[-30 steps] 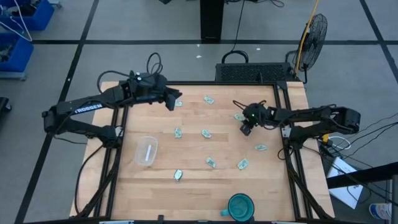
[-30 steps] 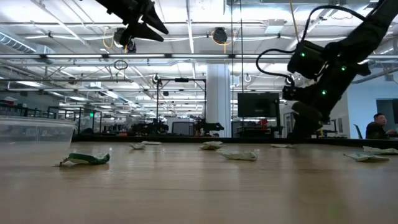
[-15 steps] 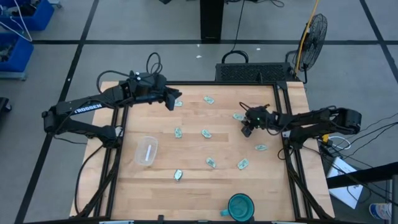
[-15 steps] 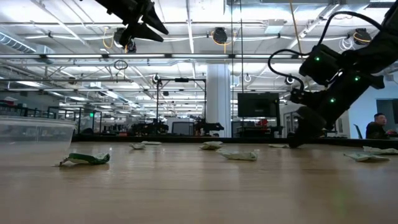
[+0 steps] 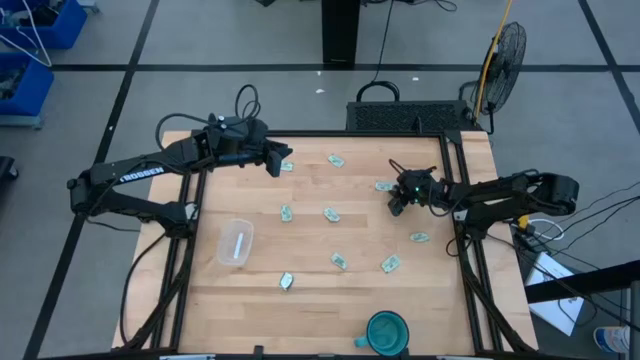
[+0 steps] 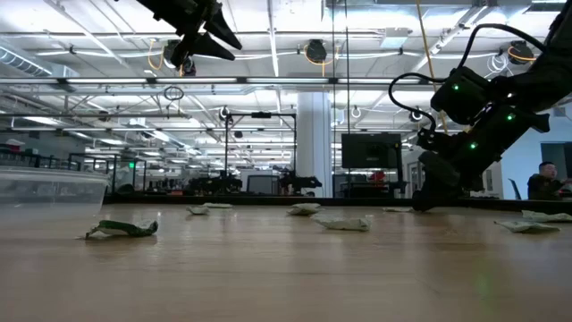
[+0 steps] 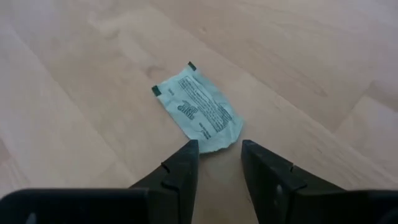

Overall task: Pick and place Stevia / Truvia into bins
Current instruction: Put the light green stevia packet into the transparent bin

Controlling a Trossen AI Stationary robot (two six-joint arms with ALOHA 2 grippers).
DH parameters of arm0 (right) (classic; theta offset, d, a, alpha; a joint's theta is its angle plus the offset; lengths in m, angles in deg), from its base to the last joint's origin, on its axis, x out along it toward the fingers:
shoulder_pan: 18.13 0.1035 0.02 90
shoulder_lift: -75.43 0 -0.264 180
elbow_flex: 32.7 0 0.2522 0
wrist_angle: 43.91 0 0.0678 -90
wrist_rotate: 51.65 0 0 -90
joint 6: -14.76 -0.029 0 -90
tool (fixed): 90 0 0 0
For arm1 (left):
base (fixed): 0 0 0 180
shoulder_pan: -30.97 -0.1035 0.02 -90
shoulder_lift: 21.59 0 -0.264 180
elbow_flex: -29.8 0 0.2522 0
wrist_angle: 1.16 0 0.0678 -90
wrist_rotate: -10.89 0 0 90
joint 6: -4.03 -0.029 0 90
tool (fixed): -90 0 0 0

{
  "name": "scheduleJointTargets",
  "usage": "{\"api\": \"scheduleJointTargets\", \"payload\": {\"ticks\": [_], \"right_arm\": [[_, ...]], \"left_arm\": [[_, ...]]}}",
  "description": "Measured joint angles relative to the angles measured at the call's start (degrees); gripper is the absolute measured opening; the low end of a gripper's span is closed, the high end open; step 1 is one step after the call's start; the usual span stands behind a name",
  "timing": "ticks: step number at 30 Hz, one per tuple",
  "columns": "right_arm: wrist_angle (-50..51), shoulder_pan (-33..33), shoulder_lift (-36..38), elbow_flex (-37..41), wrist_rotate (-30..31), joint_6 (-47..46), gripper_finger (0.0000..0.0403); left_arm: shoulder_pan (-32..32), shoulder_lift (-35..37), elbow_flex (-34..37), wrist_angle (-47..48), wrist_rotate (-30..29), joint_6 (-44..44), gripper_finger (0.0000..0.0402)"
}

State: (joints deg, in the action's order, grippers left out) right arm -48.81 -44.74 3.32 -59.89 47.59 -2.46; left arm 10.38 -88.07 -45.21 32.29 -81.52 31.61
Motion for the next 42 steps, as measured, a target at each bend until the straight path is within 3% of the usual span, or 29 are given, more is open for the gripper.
{"api": "scheduleJointTargets", "payload": {"ticks": [11, 19, 28, 31, 36, 42], "right_arm": [[-1.2, -2.3, 0.0, 0.0, -1.7, -13.5, 0.0116], [-8.5, -3.5, -3.8, -0.1, -1.9, -15.2, 0.0116], [-7.9, -3.3, -9.4, -1.3, -1.1, -13.3, 0.0113], [-7.7, -3.3, -9.5, -1.3, -1.2, -12.0, 0.0089], [-7.4, -3.4, -8.8, -1.3, -1.1, -11.3, 0.0014], [-12.4, -3.3, -8.8, -1.1, -4.3, -8.2, 0.0003]], "left_arm": [[1.5, 0.0, 0.0, 0.0, 0.0, 1.2, 0.0127], [1.5, 0.0, 0.0, 0.0, -0.2, 1.2, 0.0127], [1.5, 0.0, 0.0, 0.0, -0.2, -0.3, 0.0127], [1.5, 0.0, 0.0, 0.0, -0.2, -0.4, 0.0127], [1.5, 0.0, 0.0, 0.0, -0.5, -1.6, 0.0127], [1.5, 0.0, 0.0, 0.2, -0.6, -1.6, 0.0127]]}}
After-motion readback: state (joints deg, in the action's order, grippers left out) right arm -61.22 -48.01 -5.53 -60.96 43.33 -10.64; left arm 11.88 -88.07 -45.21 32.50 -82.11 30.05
